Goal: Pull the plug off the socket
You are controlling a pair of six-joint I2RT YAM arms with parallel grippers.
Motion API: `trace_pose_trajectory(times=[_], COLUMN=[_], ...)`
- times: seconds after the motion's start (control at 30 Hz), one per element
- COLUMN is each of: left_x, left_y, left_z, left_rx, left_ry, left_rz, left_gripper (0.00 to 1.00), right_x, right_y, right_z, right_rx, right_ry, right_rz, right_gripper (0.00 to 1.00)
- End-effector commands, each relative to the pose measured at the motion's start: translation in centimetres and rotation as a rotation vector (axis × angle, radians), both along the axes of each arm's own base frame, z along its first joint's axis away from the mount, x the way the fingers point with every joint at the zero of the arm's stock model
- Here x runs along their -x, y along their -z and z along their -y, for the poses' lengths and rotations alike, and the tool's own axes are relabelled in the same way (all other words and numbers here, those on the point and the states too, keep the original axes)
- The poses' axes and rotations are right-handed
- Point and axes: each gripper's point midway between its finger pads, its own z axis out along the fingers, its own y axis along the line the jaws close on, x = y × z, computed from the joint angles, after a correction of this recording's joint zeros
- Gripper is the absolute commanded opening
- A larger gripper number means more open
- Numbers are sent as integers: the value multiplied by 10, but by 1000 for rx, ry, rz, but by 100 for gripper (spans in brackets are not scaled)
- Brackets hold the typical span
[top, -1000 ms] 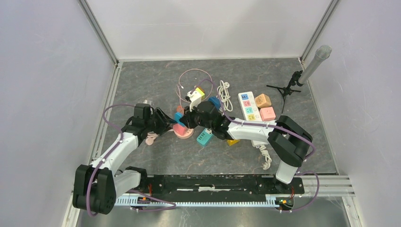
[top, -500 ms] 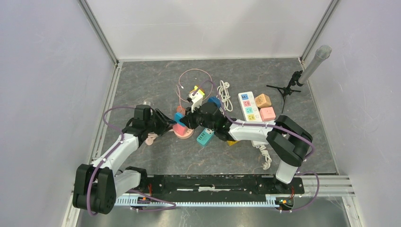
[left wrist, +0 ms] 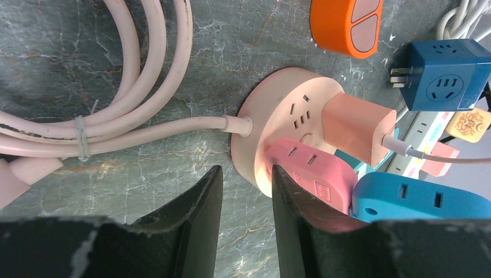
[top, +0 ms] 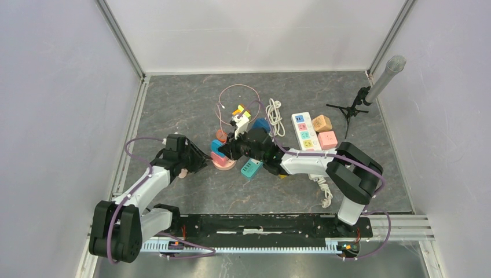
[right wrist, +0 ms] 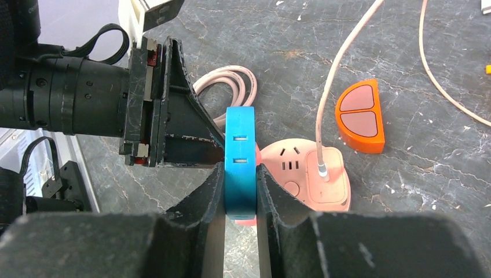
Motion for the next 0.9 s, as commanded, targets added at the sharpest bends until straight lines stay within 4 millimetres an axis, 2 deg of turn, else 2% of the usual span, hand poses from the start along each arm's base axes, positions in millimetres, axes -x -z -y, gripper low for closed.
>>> trace_pose_trajectory(times=[0.0,0.2,0.47,0.67,0.87], left_x=[-8,-14,-14,-9,-5], left_y=[-10,-28,-53,-62,-57], left_z=[2,7,-8,-9,-4], left_rx=[10,27,-31,-17,10], left_ry=[12,35,-24,-40,-16], left_rz=[51,94,143,166,153], left_gripper=[43,43,43,43,44], right_x=[-3,-3,3,11,17], right_y=[-55,-31,-11,5,19], right_z=[-11,-8,-6,-9,-9], right_rx=[-155,-87,-79,-93,-123], right_ry=[6,21,34,24,16], right_rz=[52,-1,-125,-247,-358], right_gripper=[0,0,0,0,0])
